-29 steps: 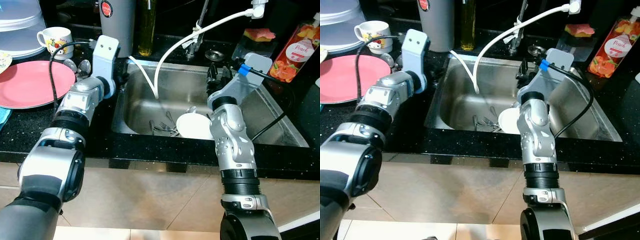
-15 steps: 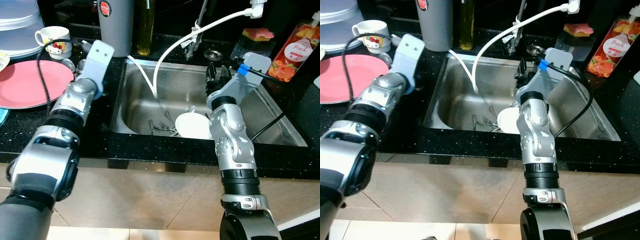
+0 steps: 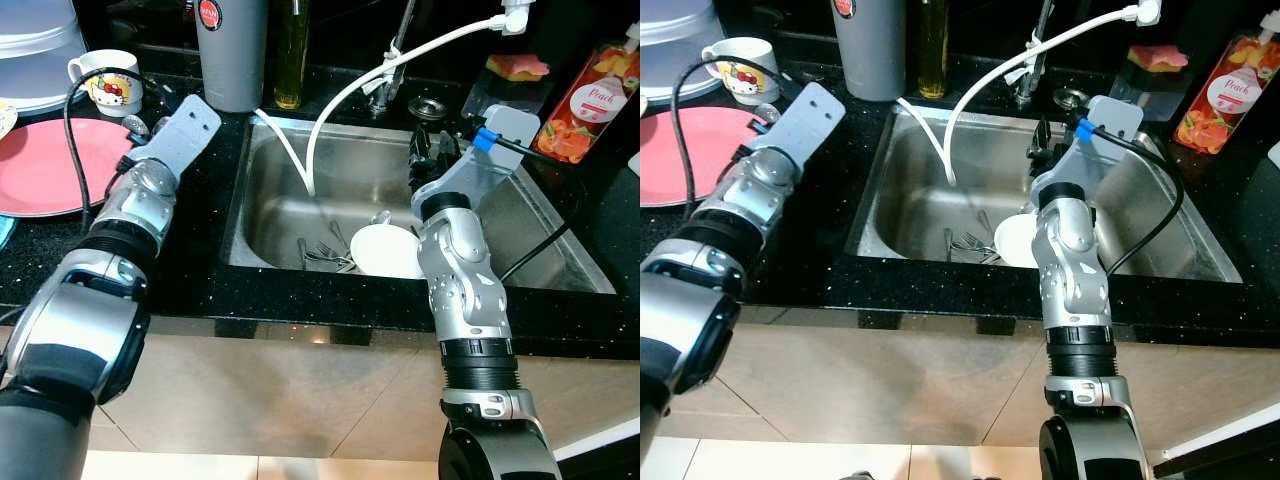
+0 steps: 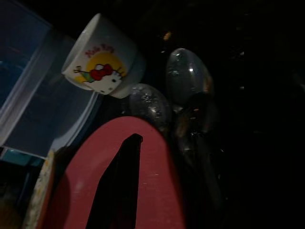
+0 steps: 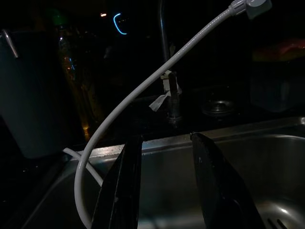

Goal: Kitchen organization

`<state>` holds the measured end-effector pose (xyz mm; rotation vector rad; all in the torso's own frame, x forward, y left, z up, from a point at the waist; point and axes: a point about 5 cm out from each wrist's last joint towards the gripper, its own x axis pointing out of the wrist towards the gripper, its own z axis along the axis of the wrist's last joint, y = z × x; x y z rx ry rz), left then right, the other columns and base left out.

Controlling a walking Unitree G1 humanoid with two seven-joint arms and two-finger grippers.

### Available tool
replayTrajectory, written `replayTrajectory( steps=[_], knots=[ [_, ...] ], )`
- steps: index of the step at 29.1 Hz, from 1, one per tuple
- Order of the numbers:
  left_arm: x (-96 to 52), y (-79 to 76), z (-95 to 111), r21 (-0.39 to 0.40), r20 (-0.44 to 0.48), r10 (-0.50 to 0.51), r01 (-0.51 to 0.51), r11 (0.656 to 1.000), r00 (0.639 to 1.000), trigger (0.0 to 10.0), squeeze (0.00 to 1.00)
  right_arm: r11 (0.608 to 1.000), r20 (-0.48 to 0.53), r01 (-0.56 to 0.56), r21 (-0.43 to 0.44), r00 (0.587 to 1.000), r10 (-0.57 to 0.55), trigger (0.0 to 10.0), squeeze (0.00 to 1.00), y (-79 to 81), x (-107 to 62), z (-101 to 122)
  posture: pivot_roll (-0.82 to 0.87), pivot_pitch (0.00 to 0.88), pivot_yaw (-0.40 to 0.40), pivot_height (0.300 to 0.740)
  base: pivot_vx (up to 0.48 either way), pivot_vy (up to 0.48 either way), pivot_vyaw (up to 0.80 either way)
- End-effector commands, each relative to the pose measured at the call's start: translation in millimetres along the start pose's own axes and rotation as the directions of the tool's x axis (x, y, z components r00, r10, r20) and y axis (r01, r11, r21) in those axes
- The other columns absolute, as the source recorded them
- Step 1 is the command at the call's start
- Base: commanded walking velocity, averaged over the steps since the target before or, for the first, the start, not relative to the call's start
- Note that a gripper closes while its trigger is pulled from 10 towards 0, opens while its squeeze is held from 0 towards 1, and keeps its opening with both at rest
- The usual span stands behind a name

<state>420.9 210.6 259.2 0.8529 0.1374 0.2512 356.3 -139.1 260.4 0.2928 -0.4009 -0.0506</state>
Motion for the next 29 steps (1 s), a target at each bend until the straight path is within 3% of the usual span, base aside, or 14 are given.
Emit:
replayTrajectory(
  steps=[1,4,11,15,17,19,24,29],
  knots=[
    [1.4,10.4,0,0.023,0.0,0.041,-0.041,0.999,0.999,10.0,0.0,1.0,-0.001,0.004,0.007,1.0,-0.004,10.0,0.0,-1.7,-0.4,-1,0.25,0.072,-0.088,0.74,0.0,0.0,0.0],
    [1.5,11.1,-2,0.023,-0.007,0.046,-0.046,0.999,0.999,10.0,0.0,1.0,-0.002,0.004,0.009,1.0,-0.004,10.0,0.0,-1.2,-0.4,-1,0.26,0.072,-0.087,0.74,0.0,0.0,0.0],
    [1.9,8.3,-13,-0.098,-0.091,-0.002,-0.007,0.995,0.996,9.6,0.0,1.0,0.002,0.003,0.012,1.0,-0.003,10.0,0.0,-1.0,-0.2,0,0.26,0.063,-0.085,0.74,0.0,0.0,0.0],
    [1.9,8.7,-13,-0.094,-0.091,0.006,-0.015,0.996,0.996,9.7,0.0,1.0,0.0,0.003,0.01,1.0,-0.003,10.0,0.0,-1.0,-0.5,-1,0.26,0.059,-0.084,0.74,0.0,0.0,0.0],
    [2.2,13.0,-10,-0.054,-0.066,0.048,-0.052,0.997,0.997,9.3,0.0,1.0,-0.001,0.003,0.011,1.0,-0.003,10.0,0.0,-1.1,-0.4,-1,0.26,0.058,-0.084,0.74,0.0,0.0,0.0],
    [2.3,15.2,-10,-0.069,-0.071,0.059,-0.064,0.996,0.996,9.7,0.0,1.0,-0.002,0.003,0.011,1.0,-0.003,10.0,0.0,-0.8,-0.7,-1,0.26,0.057,-0.084,0.74,0.0,0.0,0.0],
    [2.4,21.1,-19,-0.244,-0.165,0.057,-0.096,0.965,0.985,10.0,0.0,1.0,-0.005,-0.001,0.012,1.0,0.001,10.0,0.0,0.6,0.2,-2,0.26,0.054,-0.085,0.74,0.0,0.0,0.0],
    [2.5,20.7,-15,-0.255,-0.156,0.041,-0.081,0.963,0.987,10.0,0.0,1.0,-0.004,-0.004,0.01,1.0,0.004,10.0,0.0,0.4,0.8,-1,0.26,0.052,-0.093,0.74,0.0,0.0,0.0]
  ],
)
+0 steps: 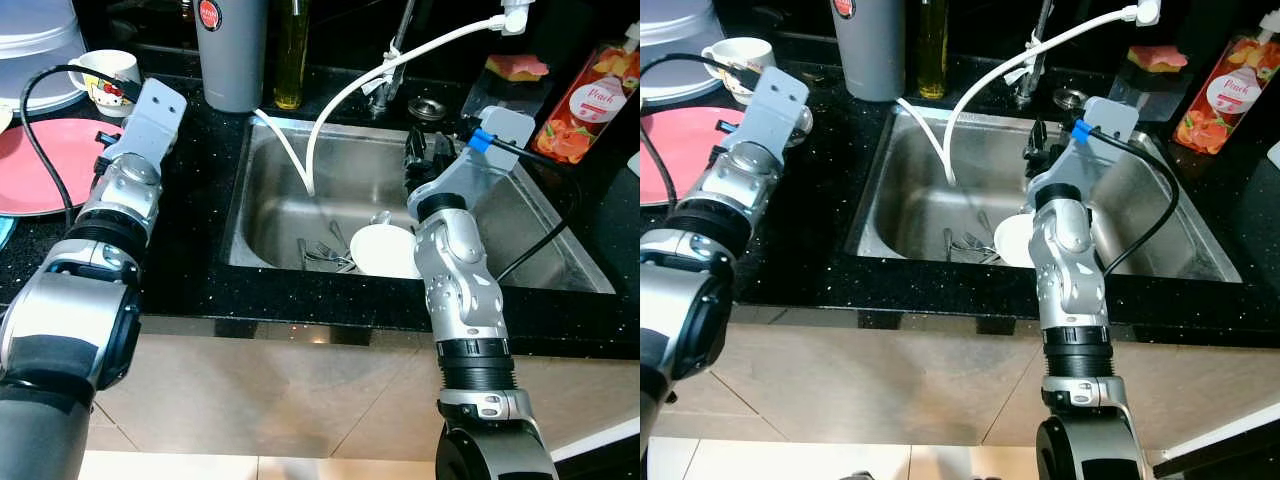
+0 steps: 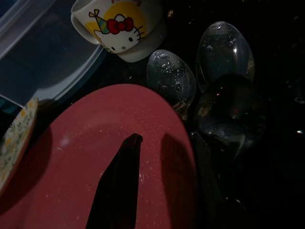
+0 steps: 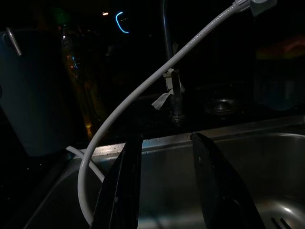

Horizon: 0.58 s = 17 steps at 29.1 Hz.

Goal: Kitchen organization

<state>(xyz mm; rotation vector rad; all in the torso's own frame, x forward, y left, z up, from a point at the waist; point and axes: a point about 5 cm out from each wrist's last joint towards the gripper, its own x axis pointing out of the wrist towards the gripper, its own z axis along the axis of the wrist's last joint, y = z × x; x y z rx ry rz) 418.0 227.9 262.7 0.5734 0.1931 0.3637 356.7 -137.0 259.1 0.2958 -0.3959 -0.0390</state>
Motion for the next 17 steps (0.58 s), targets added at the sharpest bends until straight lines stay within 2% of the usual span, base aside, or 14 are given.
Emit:
replayTrajectory(
  steps=[1,2,4,5,9,10,11,13,17],
  knots=[
    [1.3,7.3,-2,0.005,-0.024,0.013,-0.013,1.0,1.0,10.0,0.0,1.0,0.002,0.005,0.005,1.0,-0.005,10.0,0.0,-1.3,1.2,0,0.26,0.052,-0.093,0.74,0.0,0.0,0.0],
    [1.0,5.5,0,0.013,-0.02,-0.003,0.003,1.0,1.0,10.0,0.0,1.0,0.002,0.005,0.004,1.0,-0.005,10.0,0.0,-1.5,1.5,1,0.27,0.05,-0.096,0.74,0.0,0.0,0.0],
    [0.0,2.5,8,0.082,0.019,-0.042,0.041,0.996,0.999,10.0,0.0,1.0,0.003,0.005,0.003,1.0,-0.005,10.0,0.0,-1.1,2.7,1,0.28,0.058,-0.089,0.74,0.0,0.0,0.0],
    [-0.7,0.2,11,0.141,0.038,-0.089,0.083,0.987,0.995,10.0,0.0,1.0,0.007,0.008,0.004,1.0,-0.008,10.0,0.0,-1.5,3.2,2,0.28,0.057,-0.087,0.74,0.0,0.0,0.0],
    [-1.2,1.1,14,0.194,0.042,-0.125,0.115,0.974,0.991,10.0,0.0,1.0,0.012,0.011,0.005,1.0,-0.012,10.0,0.0,-2.4,3.6,3,0.29,0.065,-0.079,0.74,0.0,0.0,0.0],
    [-2.5,1.5,14,0.263,0.032,-0.164,0.15,0.953,0.986,10.0,0.0,1.0,0.015,0.02,0.003,1.0,-0.02,10.0,0.0,-5.8,2.6,4,0.29,0.067,-0.081,0.74,0.0,0.0,0.0],
    [-2.5,1.5,14,0.263,0.032,-0.164,0.15,0.953,0.986,10.0,0.0,1.0,0.015,0.02,0.003,1.0,-0.02,10.0,0.0,-5.8,2.6,4,0.29,0.067,-0.081,0.74,0.0,0.0,0.0],
    [-4.3,2.4,14,0.334,0.028,-0.185,0.165,0.928,0.982,10.0,0.0,1.0,0.012,0.025,0.0,1.0,-0.025,10.0,0.0,-8.4,1.6,3,0.29,0.074,-0.083,0.74,0.0,0.0,0.0],
    [-5.0,9.5,12,0.351,0.025,-0.154,0.136,0.926,0.988,10.0,0.0,1.0,0.008,0.027,-0.001,1.0,-0.027,10.0,0.0,-8.9,1.3,2,0.29,0.076,-0.086,0.74,0.0,0.0,0.0]
  ],
)
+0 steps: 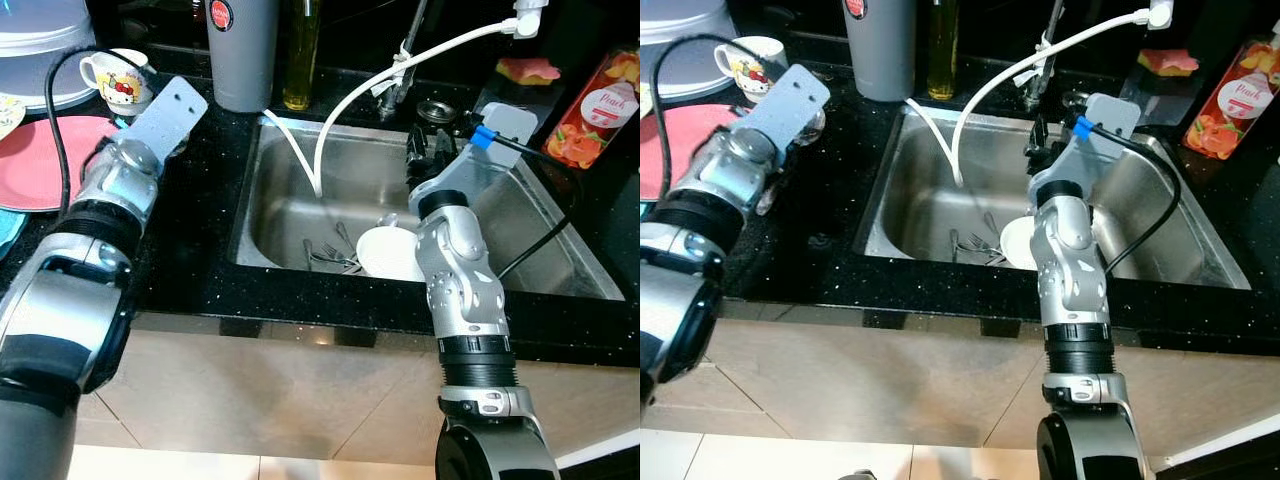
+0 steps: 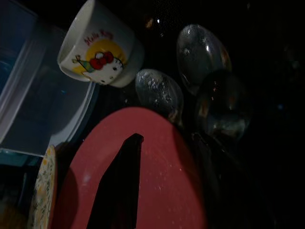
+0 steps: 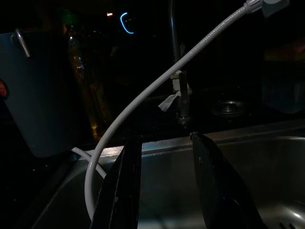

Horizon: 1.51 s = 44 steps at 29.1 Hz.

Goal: Kitchen organization

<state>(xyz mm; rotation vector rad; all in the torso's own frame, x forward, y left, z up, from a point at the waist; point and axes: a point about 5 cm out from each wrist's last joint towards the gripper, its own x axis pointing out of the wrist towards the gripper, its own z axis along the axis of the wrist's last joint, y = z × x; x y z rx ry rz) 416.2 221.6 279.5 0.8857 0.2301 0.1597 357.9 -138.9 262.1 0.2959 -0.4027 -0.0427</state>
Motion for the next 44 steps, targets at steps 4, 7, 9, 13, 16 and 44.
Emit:
replayTrajectory(
  steps=[4,7,9,13,16,44],
  knots=[
    [-3.0,17.7,-11,0.048,-0.039,0.07,-0.068,0.997,0.997,10.0,0.0,1.0,-0.004,0.022,0.002,1.0,-0.022,10.0,0.0,-6.9,-0.7,-1,0.3,0.08,-0.089,0.74,0.0,0.0,0.0],
    [-4.3,23.0,-17,0.016,-0.067,0.064,-0.063,0.998,0.996,10.0,0.0,1.0,-0.008,0.018,0.005,1.0,-0.018,10.0,0.0,-5.8,-0.4,-3,0.3,0.086,-0.089,0.74,0.0,0.0,0.0],
    [-5.5,21.4,-18,-0.013,-0.077,0.035,-0.036,0.999,0.996,10.0,0.0,1.0,-0.009,0.017,0.007,1.0,-0.017,10.0,0.0,-5.2,-0.5,-3,0.3,0.086,-0.086,0.74,0.0,0.0,0.0],
    [-17.2,10.7,-5,0.03,-0.015,-0.035,0.036,0.999,0.999,10.0,0.0,1.0,-0.011,0.021,0.009,1.0,-0.02,10.0,0.0,-5.3,-1.4,-4,0.3,0.091,-0.084,0.74,0.0,0.0,0.0],
    [-30.2,0.2,6,0.051,0.042,-0.084,0.082,0.995,0.996,10.0,0.0,1.0,-0.015,0.02,0.008,1.0,-0.02,10.0,0.0,-5.7,-2.2,-5,0.31,0.092,-0.084,0.74,0.0,0.0,0.0],
    [-56.9,19.9,-26,0.116,-0.116,-0.098,0.112,0.987,0.988,10.0,0.0,1.0,-0.019,0.018,0.015,1.0,-0.018,10.0,0.0,-4.4,-2.0,-7,0.32,0.096,-0.083,0.74,0.0,0.0,0.0]
  ],
)
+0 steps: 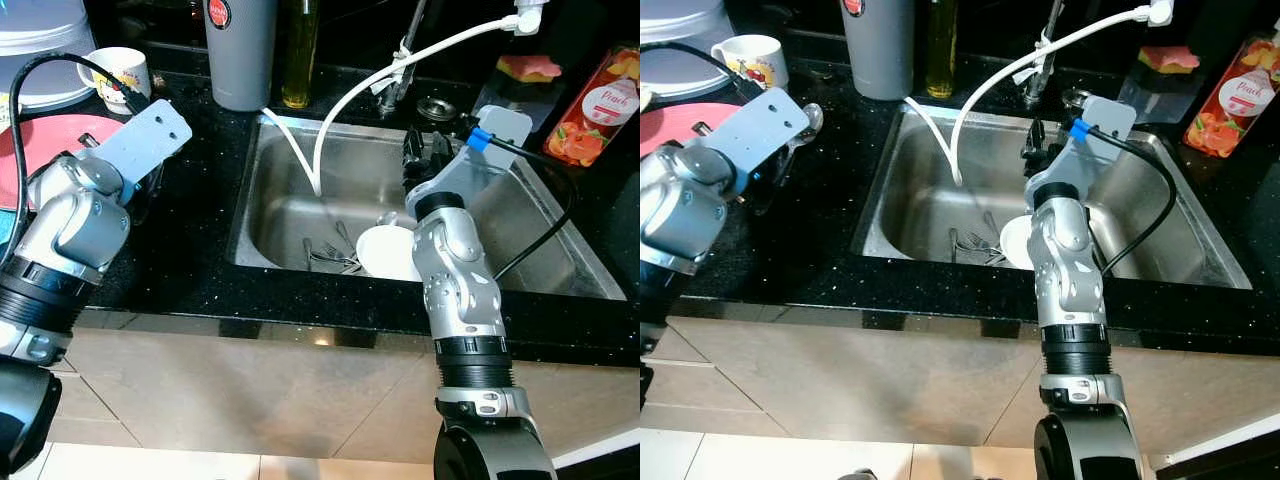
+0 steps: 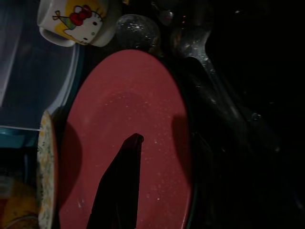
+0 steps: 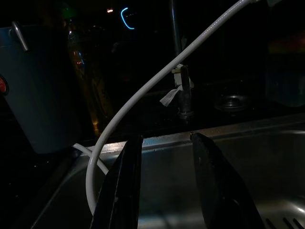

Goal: Kitchen organization

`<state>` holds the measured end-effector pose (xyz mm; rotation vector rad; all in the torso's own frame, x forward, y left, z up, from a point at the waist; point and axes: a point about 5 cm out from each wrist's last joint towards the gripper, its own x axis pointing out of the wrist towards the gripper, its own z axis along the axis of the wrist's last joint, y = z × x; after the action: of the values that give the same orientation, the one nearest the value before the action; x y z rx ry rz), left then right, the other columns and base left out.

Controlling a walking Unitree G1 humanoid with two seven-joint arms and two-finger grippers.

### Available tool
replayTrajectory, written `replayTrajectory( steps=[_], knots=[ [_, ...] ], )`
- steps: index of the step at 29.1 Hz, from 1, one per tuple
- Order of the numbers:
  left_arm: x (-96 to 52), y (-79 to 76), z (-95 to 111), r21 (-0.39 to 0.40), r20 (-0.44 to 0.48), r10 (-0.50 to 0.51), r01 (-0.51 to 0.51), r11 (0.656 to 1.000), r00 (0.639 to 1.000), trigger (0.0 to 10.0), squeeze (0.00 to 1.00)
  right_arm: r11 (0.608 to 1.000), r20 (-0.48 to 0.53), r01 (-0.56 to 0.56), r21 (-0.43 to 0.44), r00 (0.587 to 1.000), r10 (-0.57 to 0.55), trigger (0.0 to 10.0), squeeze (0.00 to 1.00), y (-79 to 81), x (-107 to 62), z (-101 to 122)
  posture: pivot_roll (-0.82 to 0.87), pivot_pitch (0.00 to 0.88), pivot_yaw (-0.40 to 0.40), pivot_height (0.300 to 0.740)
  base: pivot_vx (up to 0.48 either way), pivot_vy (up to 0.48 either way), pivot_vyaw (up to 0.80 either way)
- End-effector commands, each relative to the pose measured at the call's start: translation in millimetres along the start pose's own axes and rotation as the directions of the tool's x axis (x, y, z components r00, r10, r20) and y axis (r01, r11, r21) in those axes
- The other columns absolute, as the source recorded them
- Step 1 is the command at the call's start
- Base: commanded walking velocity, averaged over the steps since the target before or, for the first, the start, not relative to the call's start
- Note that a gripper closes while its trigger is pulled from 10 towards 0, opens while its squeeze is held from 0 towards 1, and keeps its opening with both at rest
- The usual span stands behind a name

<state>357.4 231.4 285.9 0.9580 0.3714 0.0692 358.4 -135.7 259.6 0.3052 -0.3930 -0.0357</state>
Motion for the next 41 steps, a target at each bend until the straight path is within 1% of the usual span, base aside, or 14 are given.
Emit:
replayTrajectory(
  steps=[1,16,17,18,19,20,22,23,24,31,37,38,39,41],
  knots=[
    [-1.5,8.7,-11,0.032,-0.046,0.039,-0.038,0.999,0.998,10.0,0.0,1.0,-0.01,0.02,0.006,1.0,-0.02,10.0,0.0,-6.0,-1.5,-4,0.32,0.094,-0.082,0.74,0.0,0.0,0.0],
    [-1.3,14.2,-23,0.115,-0.095,0.071,-0.06,0.991,0.993,10.0,0.0,1.0,-0.007,0.014,0.008,1.0,-0.014,10.0,0.0,-4.4,-1.1,-4,0.32,0.078,-0.081,0.74,0.0,0.0,0.0],
    [-1.0,13.4,-24,0.133,-0.097,0.073,-0.06,0.989,0.993,7.3,0.0,1.0,-0.007,0.013,0.008,1.0,-0.013,10.0,0.0,-4.3,-1.0,-4,0.33,0.075,-0.081,0.74,0.0,0.0,0.0],
    [-1.0,13.4,-24,0.133,-0.097,0.073,-0.06,0.989,0.993,7.3,0.0,1.0,-0.007,0.013,0.008,1.0,-0.013,10.0,0.0,-4.3,-1.0,-4,0.33,0.075,-0.081,0.74,0.0,0.0,0.0],
    [-0.8,12.4,-24,0.136,-0.098,0.065,-0.051,0.989,0.993,6.4,0.0,1.0,-0.007,0.013,0.008,1.0,-0.013,10.0,0.0,-4.2,-0.9,-4,0.32,0.075,-0.081,0.74,0.0,0.0,0.0],
    [-0.9,11.6,-25,0.153,-0.098,0.06,-0.044,0.987,0.993,4.5,0.0,1.0,-0.006,0.013,0.008,1.0,-0.013,10.0,0.0,-4.2,-0.7,-4,0.32,0.075,-0.081,0.74,0.0,0.0,0.0],
    [-1.5,9.8,-27,0.17,-0.099,0.042,-0.025,0.985,0.994,4.4,0.0,1.0,-0.005,0.013,0.008,1.0,-0.013,10.0,0.0,-4.4,-0.5,-3,0.32,0.075,-0.081,0.74,0.0,0.0,0.0],
    [-2.1,9.0,-27,0.185,-0.099,0.034,-0.015,0.983,0.994,3.6,0.0,1.0,-0.005,0.014,0.008,1.0,-0.013,10.0,0.0,-4.7,-0.2,-3,0.33,0.076,-0.082,0.74,0.0,0.0,0.0],
    [-2.5,9.0,-28,0.206,-0.101,0.035,-0.014,0.978,0.994,0.0,0.0,1.0,-0.005,0.014,0.008,1.0,-0.014,10.0,0.0,-4.7,-0.1,-3,0.33,0.076,-0.081,0.74,0.0,0.0,0.0],
    [-1.9,12.3,-28,0.27,-0.097,0.077,-0.048,0.962,0.992,0.0,0.0,1.0,-0.005,0.014,0.01,1.0,-0.014,10.0,0.0,-4.5,0.0,-3,0.33,0.078,-0.079,0.74,0.0,0.0,0.0],
    [-2.4,16.3,-7,0.295,0.051,0.133,-0.142,0.945,0.99,0.0,0.0,1.0,-0.001,0.02,0.009,1.0,-0.02,10.0,0.0,-6.1,0.1,-2,0.32,0.084,-0.077,0.74,0.0,0.0,0.0],
    [-4.0,17.0,5,0.298,0.136,0.141,-0.177,0.938,0.981,10.0,0.0,1.0,0.0,0.019,0.009,1.0,-0.019,10.0,0.0,-6.2,0.3,-2,0.32,0.085,-0.078,0.74,0.0,0.0,0.0],
    [-7.3,15.1,17,0.326,0.235,0.129,-0.203,0.924,0.964,10.0,0.0,1.0,-0.002,-0.009,0.015,1.0,0.009,10.0,0.0,-3.9,0.6,-1,0.32,0.086,-0.079,0.74,0.0,0.0,0.0],
    [-7.3,15.1,17,0.326,0.235,0.129,-0.203,0.924,0.964,10.0,0.0,1.0,-0.002,-0.009,0.015,1.0,0.009,10.0,0.0,-3.9,0.6,-1,0.32,0.086,-0.079,0.74,0.0,0.0,0.0]
  ],
)
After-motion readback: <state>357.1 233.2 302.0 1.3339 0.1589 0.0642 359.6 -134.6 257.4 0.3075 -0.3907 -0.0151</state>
